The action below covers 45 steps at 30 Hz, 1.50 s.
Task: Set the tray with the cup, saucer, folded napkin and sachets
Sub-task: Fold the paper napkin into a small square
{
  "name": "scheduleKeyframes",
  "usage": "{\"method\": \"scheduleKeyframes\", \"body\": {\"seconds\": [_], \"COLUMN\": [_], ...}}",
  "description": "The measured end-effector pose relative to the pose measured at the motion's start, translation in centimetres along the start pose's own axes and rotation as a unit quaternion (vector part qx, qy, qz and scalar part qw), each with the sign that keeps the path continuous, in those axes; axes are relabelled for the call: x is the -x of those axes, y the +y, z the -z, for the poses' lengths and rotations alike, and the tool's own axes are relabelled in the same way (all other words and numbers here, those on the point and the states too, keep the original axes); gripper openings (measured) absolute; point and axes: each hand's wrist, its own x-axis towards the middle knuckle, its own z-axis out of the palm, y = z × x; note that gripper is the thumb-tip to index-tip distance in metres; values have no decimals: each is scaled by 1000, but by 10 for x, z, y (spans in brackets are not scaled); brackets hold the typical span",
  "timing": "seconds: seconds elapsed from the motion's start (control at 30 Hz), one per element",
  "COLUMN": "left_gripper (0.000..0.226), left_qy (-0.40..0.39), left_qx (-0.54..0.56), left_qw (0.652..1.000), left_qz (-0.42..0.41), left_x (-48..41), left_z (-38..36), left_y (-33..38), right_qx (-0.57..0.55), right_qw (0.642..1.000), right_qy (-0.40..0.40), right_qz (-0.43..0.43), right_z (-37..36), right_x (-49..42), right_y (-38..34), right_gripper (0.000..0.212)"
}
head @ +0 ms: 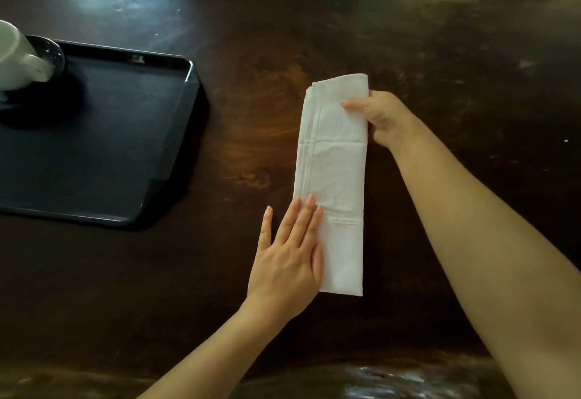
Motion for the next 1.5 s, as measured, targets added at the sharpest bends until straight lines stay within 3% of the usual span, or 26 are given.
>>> {"method": "scheduleKeyframes", "body": {"seconds": [0.13, 0.23, 0.47, 0.6, 0.73, 0.87, 1.03, 1.2, 1.33, 1.5], "left_gripper": [53, 53, 57, 60, 60, 65, 68, 59, 51, 52], "left_qy": [-2, 2, 16, 25, 27, 32, 29, 76, 15, 23], "left_qx": [0, 0, 33, 40, 22, 22, 69, 68, 38, 32], "left_qw": [1000, 1000, 999, 998, 998, 997, 996, 994, 999, 999], "left_qz": [-3, -6, 9, 33, 51, 66, 55, 27, -9, -6], "left_x": [0, 0, 3, 2, 2, 4, 4, -24, -44, -41], "left_z": [-1, -1, -1, 1, 2, 4, 11, 25, 14, 7], "left_y": [-1, -1, -3, -3, -1, 0, 1, -2, -4, -5], "right_qx": [-5, -3, 116, 256, 320, 380, 493, 489, 461, 462], "right_qw": [998, 990, 957, 916, 886, 859, 789, 790, 791, 785], "right_qy": [-45, -92, -135, -141, -159, -177, -152, -154, -122, -83], "right_qz": [49, 105, 230, 275, 295, 294, 332, 337, 382, 405], "right_z": [5, 11, 26, 29, 36, 39, 41, 45, 47, 58], "right_x": [9, 27, 80, 89, 89, 86, 86, 86, 92, 104], "right_y": [-6, -6, 25, 63, 88, 103, 118, 123, 124, 132], "right_gripper": [33, 29, 26, 33, 43, 35, 38, 33, 39, 41]}}
